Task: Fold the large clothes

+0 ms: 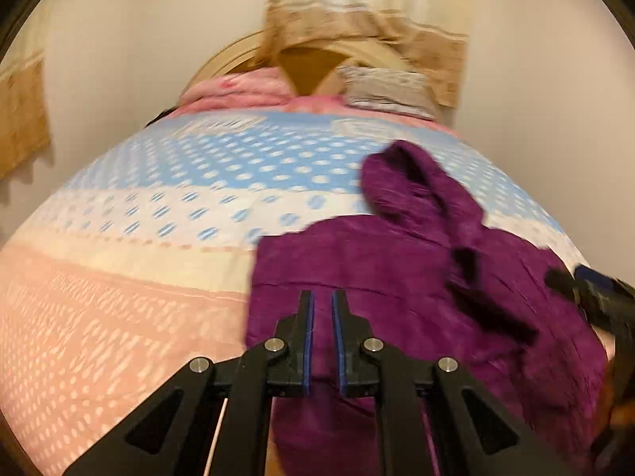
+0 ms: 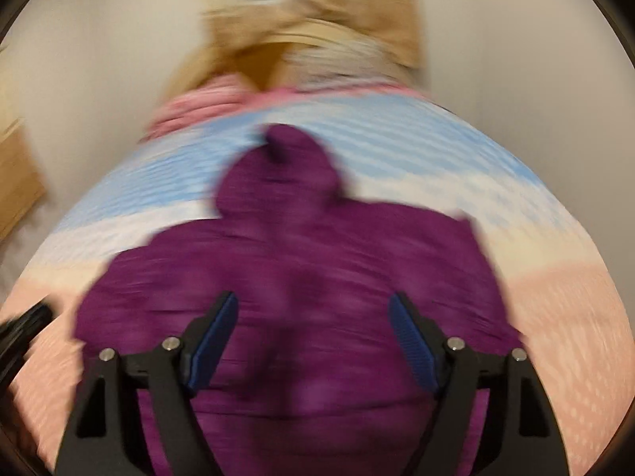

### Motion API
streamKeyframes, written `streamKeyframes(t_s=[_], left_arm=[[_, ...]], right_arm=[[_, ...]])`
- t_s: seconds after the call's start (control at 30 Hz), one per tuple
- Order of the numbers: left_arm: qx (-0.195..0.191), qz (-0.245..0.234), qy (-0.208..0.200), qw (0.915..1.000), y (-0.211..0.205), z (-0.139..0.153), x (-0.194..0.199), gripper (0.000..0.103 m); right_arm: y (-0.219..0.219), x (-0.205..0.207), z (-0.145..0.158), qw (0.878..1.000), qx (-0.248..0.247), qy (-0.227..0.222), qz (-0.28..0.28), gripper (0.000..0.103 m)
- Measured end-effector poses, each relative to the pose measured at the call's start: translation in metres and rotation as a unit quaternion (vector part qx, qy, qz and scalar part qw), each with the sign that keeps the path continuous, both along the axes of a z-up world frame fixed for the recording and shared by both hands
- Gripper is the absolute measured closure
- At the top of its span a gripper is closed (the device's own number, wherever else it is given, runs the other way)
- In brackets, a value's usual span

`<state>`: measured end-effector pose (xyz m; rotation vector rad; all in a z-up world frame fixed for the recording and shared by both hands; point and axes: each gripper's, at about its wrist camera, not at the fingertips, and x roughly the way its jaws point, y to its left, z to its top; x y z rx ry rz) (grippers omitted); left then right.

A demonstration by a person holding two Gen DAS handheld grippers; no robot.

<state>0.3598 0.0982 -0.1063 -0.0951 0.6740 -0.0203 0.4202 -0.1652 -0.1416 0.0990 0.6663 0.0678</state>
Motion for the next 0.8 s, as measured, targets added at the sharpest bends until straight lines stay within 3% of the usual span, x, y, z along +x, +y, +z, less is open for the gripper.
streamKeyframes(t_s=[0.07, 0.17, 0.2, 0.23, 0.27, 0.3, 0.4, 0.47, 0.53, 0.6, 0.67, 0.7, 0.73, 0.8], left_arm=[[0.003, 0.013, 0.008, 0.9999, 0.004, -0.001, 0.012, 0.095], [0.005, -0.005, 0.013, 0.9999, -0.002, -0.006, 0.031, 0.094], [0.004, -0.003, 0.017, 0.9998, -0.002, -0.009, 0.036, 0.094], [0.000, -0.001, 0.025, 0.9997, -0.004, -0.014, 0.043, 0.094], [0.001, -0.001, 0.034, 0.9994, -0.004, -0.019, 0.047, 0.094], [0.003, 0.000, 0.049, 0.9988, -0.006, -0.028, 0.053, 0.094], [0.000, 0.011, 0.088, 0.9960, -0.006, -0.056, 0.059, 0.095], [0.006, 0.013, 0.094, 0.9955, -0.007, -0.070, 0.056, 0.095], [0.016, 0.013, 0.089, 0.9958, -0.009, -0.076, 0.055, 0.095], [0.021, 0.016, 0.090, 0.9956, -0.011, -0.076, 0.055, 0.094], [0.022, 0.016, 0.085, 0.9960, -0.013, -0.070, 0.053, 0.094], [0.011, 0.012, 0.079, 0.9967, -0.013, -0.064, 0.050, 0.094], [-0.002, 0.011, 0.074, 0.9972, -0.012, -0.058, 0.047, 0.094], [-0.010, 0.011, 0.064, 0.9979, -0.012, -0.047, 0.044, 0.094]], right_arm=[[0.043, 0.005, 0.006, 0.998, -0.036, -0.011, 0.046, 0.006], [0.100, 0.025, -0.014, 0.988, -0.135, 0.006, 0.077, 0.008], [0.108, 0.032, -0.022, 0.984, -0.162, 0.019, 0.072, 0.018], [0.114, 0.043, -0.035, 0.979, -0.191, 0.040, 0.059, 0.038], [0.112, 0.049, -0.040, 0.978, -0.194, 0.052, 0.054, 0.049], [0.103, 0.055, -0.045, 0.980, -0.180, 0.070, 0.050, 0.066], [0.048, 0.053, -0.042, 0.989, -0.125, 0.076, 0.005, 0.069], [0.001, 0.045, -0.037, 0.991, -0.105, 0.070, -0.044, 0.060], [-0.052, 0.034, -0.039, 0.989, -0.078, 0.072, -0.099, 0.033], [-0.098, 0.024, -0.046, 0.981, -0.058, 0.091, -0.162, 0.029], [-0.135, 0.012, -0.051, 0.962, -0.051, 0.119, -0.239, 0.035], [-0.147, 0.003, -0.048, 0.959, -0.031, 0.114, -0.259, 0.046], [-0.150, -0.006, -0.042, 0.962, -0.002, 0.098, -0.254, 0.052], [-0.137, -0.010, -0.028, 0.973, 0.013, 0.070, -0.221, 0.053]])
